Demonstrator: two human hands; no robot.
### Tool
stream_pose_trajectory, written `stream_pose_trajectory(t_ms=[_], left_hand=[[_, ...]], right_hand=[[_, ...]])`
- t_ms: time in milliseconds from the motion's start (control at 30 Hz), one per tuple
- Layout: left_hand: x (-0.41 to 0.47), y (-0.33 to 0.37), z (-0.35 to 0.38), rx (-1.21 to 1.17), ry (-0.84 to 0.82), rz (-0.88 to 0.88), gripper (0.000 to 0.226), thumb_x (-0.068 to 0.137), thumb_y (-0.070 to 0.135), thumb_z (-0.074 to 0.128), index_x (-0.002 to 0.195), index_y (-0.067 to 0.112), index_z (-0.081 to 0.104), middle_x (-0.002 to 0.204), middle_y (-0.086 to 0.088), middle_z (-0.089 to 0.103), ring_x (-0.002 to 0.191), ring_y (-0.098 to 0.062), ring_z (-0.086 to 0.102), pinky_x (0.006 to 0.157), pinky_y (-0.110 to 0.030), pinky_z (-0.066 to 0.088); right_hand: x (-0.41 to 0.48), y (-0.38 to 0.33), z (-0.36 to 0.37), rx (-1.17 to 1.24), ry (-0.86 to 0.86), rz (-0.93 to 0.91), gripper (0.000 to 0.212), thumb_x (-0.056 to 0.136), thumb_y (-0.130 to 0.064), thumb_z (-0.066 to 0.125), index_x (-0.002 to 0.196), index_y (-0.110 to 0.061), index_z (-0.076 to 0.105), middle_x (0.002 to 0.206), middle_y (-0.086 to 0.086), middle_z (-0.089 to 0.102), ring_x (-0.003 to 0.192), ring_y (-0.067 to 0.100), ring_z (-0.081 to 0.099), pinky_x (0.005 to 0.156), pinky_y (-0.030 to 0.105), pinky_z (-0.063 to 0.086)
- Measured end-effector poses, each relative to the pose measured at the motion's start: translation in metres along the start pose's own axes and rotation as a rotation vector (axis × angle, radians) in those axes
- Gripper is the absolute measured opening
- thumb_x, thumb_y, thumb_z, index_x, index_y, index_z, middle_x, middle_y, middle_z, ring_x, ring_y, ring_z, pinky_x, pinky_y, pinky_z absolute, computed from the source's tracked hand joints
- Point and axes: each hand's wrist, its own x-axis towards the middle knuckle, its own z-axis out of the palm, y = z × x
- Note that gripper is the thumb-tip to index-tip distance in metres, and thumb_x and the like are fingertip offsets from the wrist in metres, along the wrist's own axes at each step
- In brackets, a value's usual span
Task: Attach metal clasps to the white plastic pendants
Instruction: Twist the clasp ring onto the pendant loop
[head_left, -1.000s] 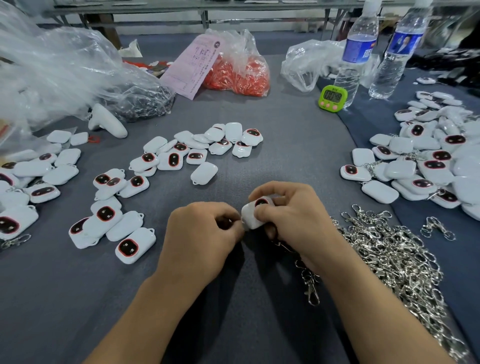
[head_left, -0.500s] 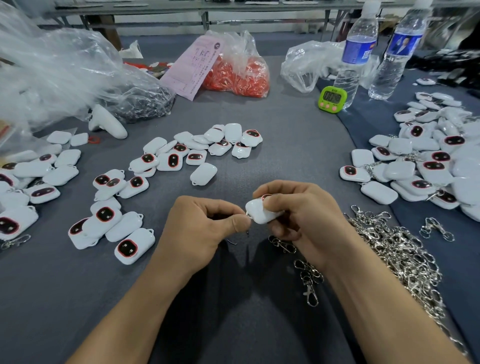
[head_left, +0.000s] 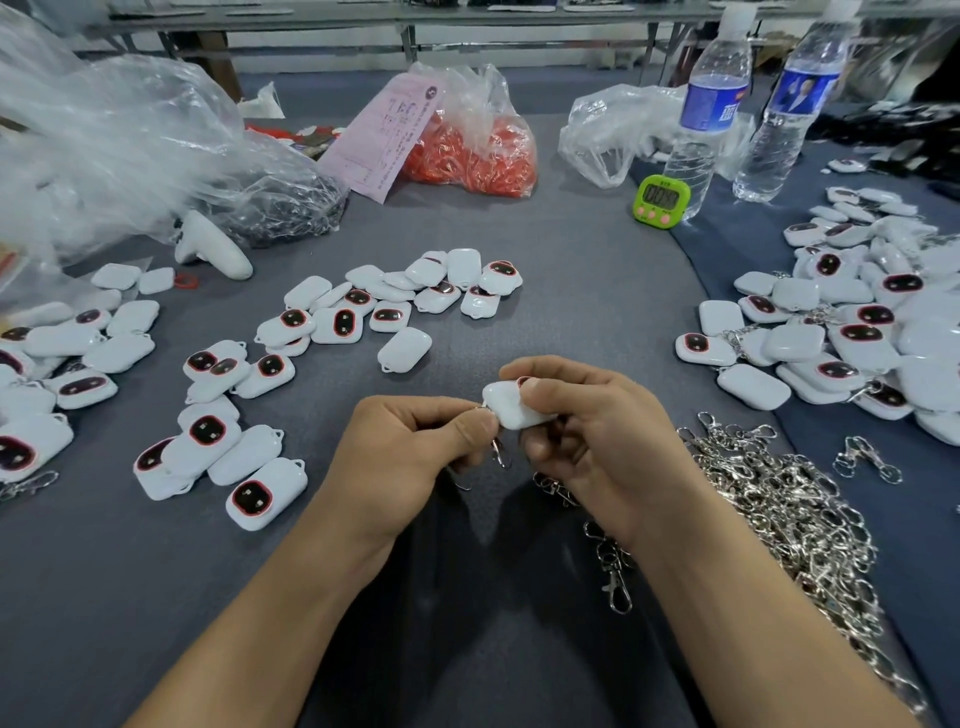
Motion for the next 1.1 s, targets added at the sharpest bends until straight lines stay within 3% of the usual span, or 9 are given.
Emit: stream_pose_trajectory(t_ms=[133,333,400,533,667,800,867,1033,1100], left_hand=[[-0.003,-0.002,-0.006,0.406,0.080,0.180,0.007,0.081,0.031,0.079,0.079,0.037,0.080,0.061,0.009,0.069,0.055,-0.008,0.059,0.055,-0.016,0.044],[-0.007,-0.007,-0.003,1.012,0.154,0.620,0.014,0.082,0.027,0.069,0.075,0.020,0.079,0.059,0.006,0.060,0.059,-0.017,0.049,0.060,-0.028,0.031],[-0.008,-0.008,-0.002,0.911,0.206,0.553,0.012,0.080,0.029,0.070,0.074,0.023,0.079,0.059,0.006,0.061,0.059,-0.016,0.051,0.060,-0.028,0.034],[-0.004,-0.004,0.000,0.309,0.126,0.197,0.012,0.083,0.027,0.078,0.081,0.039,0.080,0.061,0.004,0.069,0.052,-0.004,0.054,0.051,-0.018,0.044],[0.001,0.000,0.002,0.115,0.034,0.040,0.018,0.089,0.022,0.073,0.076,0.031,0.082,0.048,0.009,0.054,0.048,-0.001,0.046,0.051,-0.009,0.039],[0.000,-0.004,-0.001,0.354,0.124,0.172,0.015,0.086,0.030,0.077,0.075,0.040,0.080,0.056,0.003,0.066,0.053,0.000,0.052,0.050,-0.022,0.040],[-0.003,-0.007,-0.002,0.587,0.167,0.301,0.021,0.085,0.038,0.070,0.073,0.022,0.076,0.060,-0.001,0.063,0.058,-0.011,0.056,0.057,-0.029,0.041],[-0.003,-0.007,-0.004,1.032,0.189,0.547,0.027,0.087,0.029,0.062,0.066,0.015,0.070,0.056,0.004,0.053,0.058,-0.019,0.045,0.059,-0.030,0.017],[-0.003,-0.008,-0.004,1.065,0.224,0.571,0.027,0.087,0.027,0.063,0.064,0.015,0.067,0.056,0.004,0.052,0.058,-0.019,0.043,0.060,-0.029,0.015]], right_hand=[[-0.001,0.002,0.004,-0.085,0.047,-0.139,0.022,0.087,0.005,0.062,0.087,-0.011,0.076,0.064,0.008,0.065,0.041,0.014,0.044,0.040,0.020,0.028],[-0.005,0.010,0.016,-0.163,0.089,-0.264,0.020,0.079,0.003,0.067,0.081,-0.015,0.077,0.063,0.010,0.065,0.041,0.014,0.044,0.040,0.018,0.035],[-0.004,0.010,0.017,-0.143,0.079,-0.258,0.019,0.078,-0.001,0.067,0.084,-0.015,0.079,0.064,0.009,0.066,0.041,0.013,0.045,0.039,0.019,0.035],[0.001,0.005,0.010,0.009,0.065,-0.143,0.024,0.090,0.000,0.061,0.089,-0.013,0.080,0.067,0.008,0.068,0.041,0.012,0.046,0.042,0.021,0.030],[0.002,0.004,0.008,0.077,0.070,-0.086,0.023,0.093,0.000,0.058,0.094,-0.010,0.079,0.065,0.008,0.065,0.041,0.012,0.046,0.042,0.019,0.035],[0.001,0.008,0.012,-0.009,0.100,-0.184,0.025,0.092,0.004,0.058,0.094,-0.012,0.078,0.071,0.011,0.068,0.042,0.013,0.044,0.041,0.019,0.032],[0.000,0.010,0.014,-0.083,0.119,-0.246,0.025,0.091,0.004,0.059,0.093,-0.013,0.078,0.071,0.010,0.068,0.043,0.014,0.044,0.040,0.018,0.034],[0.001,0.019,0.019,-0.216,0.167,-0.314,0.023,0.090,-0.001,0.064,0.092,-0.019,0.079,0.069,0.005,0.067,0.046,0.014,0.049,0.045,0.022,0.042],[0.001,0.019,0.019,-0.226,0.166,-0.316,0.024,0.090,-0.001,0.064,0.091,-0.020,0.079,0.069,0.005,0.068,0.046,0.014,0.050,0.045,0.022,0.042]])
